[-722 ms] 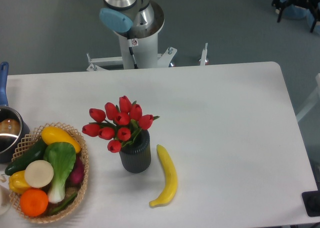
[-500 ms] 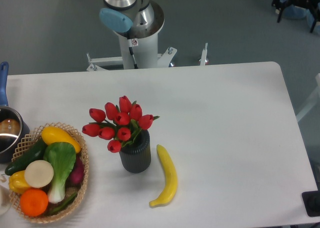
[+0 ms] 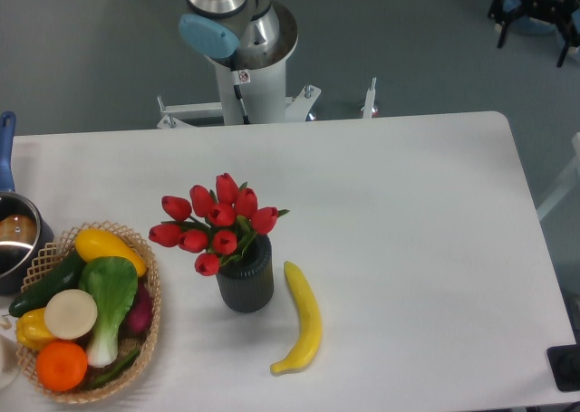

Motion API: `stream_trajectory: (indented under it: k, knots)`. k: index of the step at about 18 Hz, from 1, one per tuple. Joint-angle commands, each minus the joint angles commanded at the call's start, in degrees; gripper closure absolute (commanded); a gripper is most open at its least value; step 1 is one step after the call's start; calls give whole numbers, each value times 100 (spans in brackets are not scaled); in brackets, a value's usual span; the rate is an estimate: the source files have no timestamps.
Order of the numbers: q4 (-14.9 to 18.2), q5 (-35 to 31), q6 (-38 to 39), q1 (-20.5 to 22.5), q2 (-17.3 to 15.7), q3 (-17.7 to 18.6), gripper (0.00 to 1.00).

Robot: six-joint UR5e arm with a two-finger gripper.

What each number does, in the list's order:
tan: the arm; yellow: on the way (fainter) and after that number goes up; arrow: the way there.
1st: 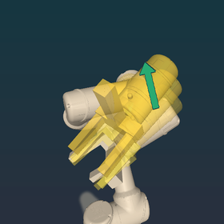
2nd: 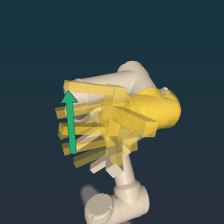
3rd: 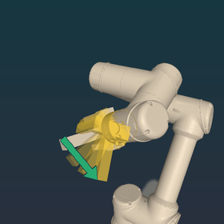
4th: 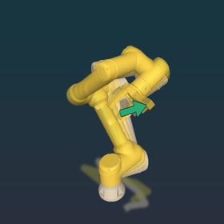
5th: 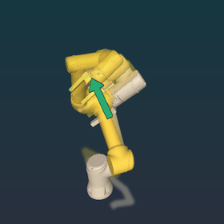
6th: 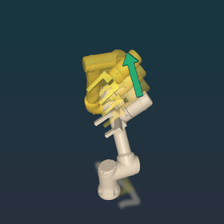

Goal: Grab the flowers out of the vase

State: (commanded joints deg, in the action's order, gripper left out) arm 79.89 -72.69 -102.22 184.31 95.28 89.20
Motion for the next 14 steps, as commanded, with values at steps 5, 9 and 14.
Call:
stream_trajectory:
  k: [5, 9, 14]
  knots:
    - [-377, 703, 622, 18, -167, 457, 0]
    - [-404, 1510, 1299, 9, -290, 800, 0]
    - [-527, 1908, 1915, -280, -449, 1187, 0]
